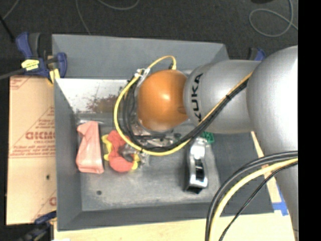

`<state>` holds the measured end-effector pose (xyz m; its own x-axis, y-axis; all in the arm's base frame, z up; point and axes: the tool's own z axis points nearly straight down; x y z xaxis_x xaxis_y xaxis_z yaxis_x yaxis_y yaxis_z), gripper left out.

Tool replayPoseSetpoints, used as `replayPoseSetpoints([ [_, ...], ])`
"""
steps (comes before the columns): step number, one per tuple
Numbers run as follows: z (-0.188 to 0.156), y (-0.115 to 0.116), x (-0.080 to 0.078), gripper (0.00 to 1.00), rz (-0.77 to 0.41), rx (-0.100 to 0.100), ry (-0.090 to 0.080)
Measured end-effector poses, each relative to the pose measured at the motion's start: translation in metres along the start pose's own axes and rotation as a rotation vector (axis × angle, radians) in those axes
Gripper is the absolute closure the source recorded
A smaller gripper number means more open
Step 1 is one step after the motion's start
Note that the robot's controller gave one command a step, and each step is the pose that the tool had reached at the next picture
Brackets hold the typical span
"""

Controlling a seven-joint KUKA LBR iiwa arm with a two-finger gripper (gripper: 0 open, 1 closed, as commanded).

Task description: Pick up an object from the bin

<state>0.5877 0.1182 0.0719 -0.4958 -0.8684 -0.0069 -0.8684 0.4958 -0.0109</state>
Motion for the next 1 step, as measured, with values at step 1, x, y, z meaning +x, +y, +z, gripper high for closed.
replayPoseSetpoints([
  [1,-0.0041,0.0007,0.0008,1.0,0.001,-0.002,0.001],
])
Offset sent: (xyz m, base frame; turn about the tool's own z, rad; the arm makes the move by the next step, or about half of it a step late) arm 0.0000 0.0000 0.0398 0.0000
